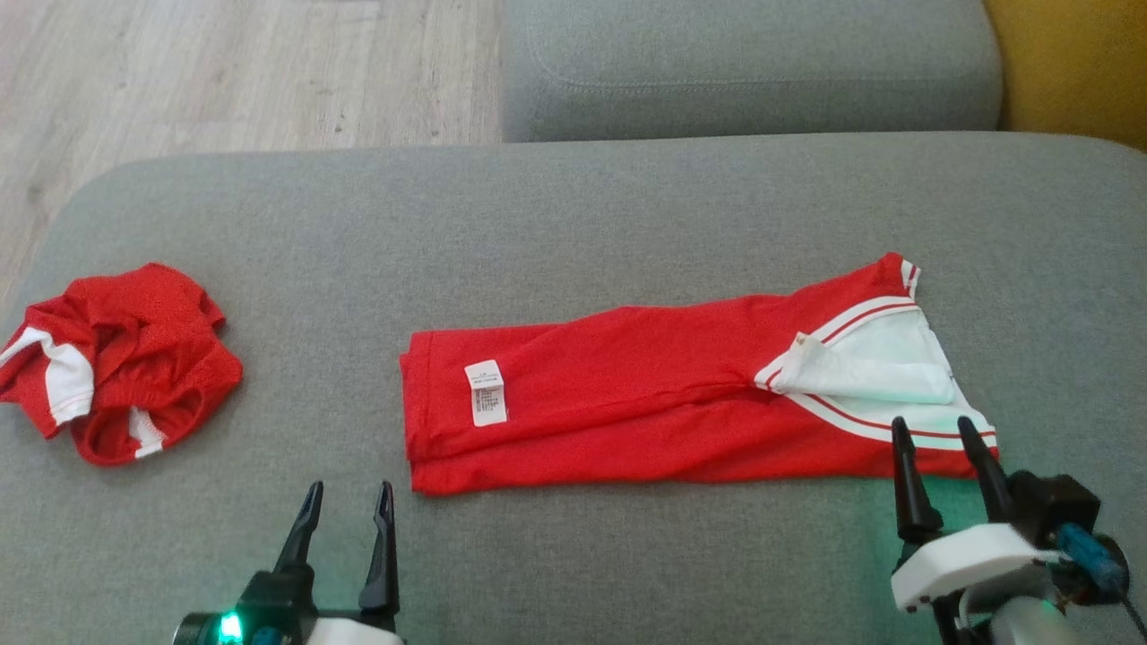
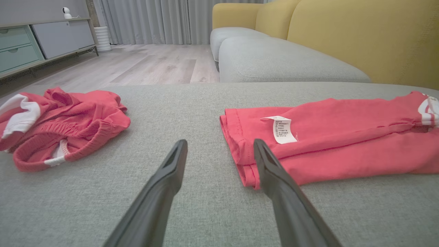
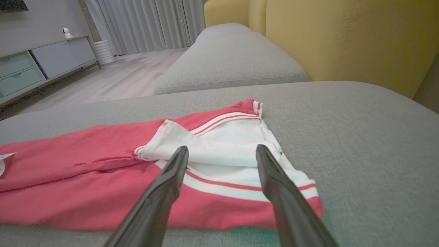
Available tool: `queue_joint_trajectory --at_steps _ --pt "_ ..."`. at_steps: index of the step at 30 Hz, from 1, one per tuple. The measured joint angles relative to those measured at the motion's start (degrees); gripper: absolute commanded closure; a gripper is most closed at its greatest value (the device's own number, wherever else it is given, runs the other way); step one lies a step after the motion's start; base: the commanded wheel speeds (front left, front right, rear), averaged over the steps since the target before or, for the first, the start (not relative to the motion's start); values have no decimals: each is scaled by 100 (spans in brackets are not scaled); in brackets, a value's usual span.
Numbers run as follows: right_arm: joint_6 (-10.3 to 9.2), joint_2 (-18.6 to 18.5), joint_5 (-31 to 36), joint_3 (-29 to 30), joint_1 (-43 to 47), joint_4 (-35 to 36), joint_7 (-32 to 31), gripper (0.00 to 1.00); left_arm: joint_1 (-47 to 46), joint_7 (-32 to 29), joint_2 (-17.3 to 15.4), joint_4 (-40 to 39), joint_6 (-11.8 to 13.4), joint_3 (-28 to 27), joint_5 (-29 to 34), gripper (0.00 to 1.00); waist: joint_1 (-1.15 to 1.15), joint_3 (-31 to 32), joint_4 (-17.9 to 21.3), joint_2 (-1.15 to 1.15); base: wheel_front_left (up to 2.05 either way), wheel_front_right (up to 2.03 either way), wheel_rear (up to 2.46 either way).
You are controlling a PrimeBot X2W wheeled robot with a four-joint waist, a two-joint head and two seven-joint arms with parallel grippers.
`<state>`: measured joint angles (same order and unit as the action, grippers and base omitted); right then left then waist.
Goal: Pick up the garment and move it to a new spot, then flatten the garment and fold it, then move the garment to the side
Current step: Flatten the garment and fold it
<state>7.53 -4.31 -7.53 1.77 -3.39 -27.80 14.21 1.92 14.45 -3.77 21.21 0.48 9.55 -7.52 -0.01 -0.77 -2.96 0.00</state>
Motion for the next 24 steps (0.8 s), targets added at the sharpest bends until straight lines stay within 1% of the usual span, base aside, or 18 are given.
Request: queue_joint_trajectory --at_steps 4,6,9,12,14,18,20,24 --pt "0 1 -1 -45 49 -127 0 0 95 0 44 -16 -8 -14 2 0 0 45 21 0 0 0 0" --pt "0 1 -3 -70 37 -216 0 0 95 0 53 -29 -49 -9 2 0 0 6 25 0 0 0 0" --pt "0 -32 -13 -110 -140 -533 -1 0 80 0 65 -79 -49 0 2 0 1 -132 22 0 0 0 0" --pt "0 -241 -13 -134 -657 -824 -73 0 -1 0 70 -103 -51 38 3 0 2 -345 3 0 0 0 0" --pt "0 -471 -13 -110 -1140 -976 -154 0 -134 0 75 -103 -51 121 1 0 2 -507 -23 0 0 0 0" --pt "0 -813 -13 29 -1991 -1432 -454 0 -409 0 80 -102 -45 314 -80 0 3 -813 -113 0 0 0 0" --pt "0 -905 -13 34 -2168 -1675 -603 0 -471 0 82 -98 -41 393 -135 0 3 -932 -181 0 0 0 0" --pt "0 -920 -78 7 -2226 -2203 -957 0 -513 0 86 -83 12 501 -165 0 2 -1087 -336 0 0 0 0"
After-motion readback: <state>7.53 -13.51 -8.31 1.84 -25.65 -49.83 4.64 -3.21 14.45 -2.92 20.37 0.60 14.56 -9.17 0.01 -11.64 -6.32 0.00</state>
